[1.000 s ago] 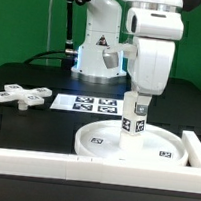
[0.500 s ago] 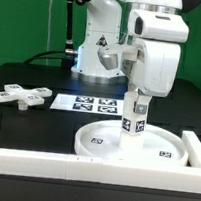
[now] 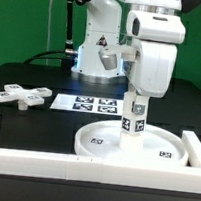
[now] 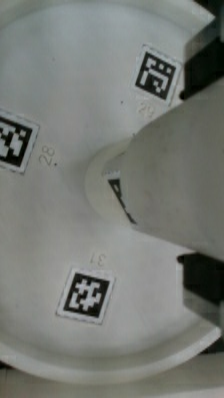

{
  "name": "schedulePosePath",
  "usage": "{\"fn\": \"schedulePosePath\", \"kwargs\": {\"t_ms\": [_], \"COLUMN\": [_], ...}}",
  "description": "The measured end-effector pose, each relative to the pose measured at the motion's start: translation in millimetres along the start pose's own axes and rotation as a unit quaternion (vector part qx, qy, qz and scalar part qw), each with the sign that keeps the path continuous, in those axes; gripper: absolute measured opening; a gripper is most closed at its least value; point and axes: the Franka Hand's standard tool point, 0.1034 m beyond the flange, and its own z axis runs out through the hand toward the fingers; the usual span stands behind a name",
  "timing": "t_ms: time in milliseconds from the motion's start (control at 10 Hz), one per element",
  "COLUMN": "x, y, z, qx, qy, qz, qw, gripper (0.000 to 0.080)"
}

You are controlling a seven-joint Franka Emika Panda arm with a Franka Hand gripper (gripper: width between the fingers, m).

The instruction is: Assemble round table

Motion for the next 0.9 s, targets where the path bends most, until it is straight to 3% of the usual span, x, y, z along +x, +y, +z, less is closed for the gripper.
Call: {"fn": "schedulePosePath", "kwargs": {"t_ms": [200, 400, 500, 900], "x": [-0.2, 1.8, 3.6, 4.2], "y": [-2.1, -3.6, -1.9, -1.9], "z": [0.5, 0.8, 0.8, 0.9], "qx": [0.007, 0.028, 0.023, 0.024], "qy": [0.003, 0.006, 0.008, 0.006], "qz": [0.15, 0.274, 0.298, 0.424], "qw": [0.989, 0.961, 0.954, 0.905], "gripper": [0.0409, 0.0409, 0.0409, 0.0409]}}
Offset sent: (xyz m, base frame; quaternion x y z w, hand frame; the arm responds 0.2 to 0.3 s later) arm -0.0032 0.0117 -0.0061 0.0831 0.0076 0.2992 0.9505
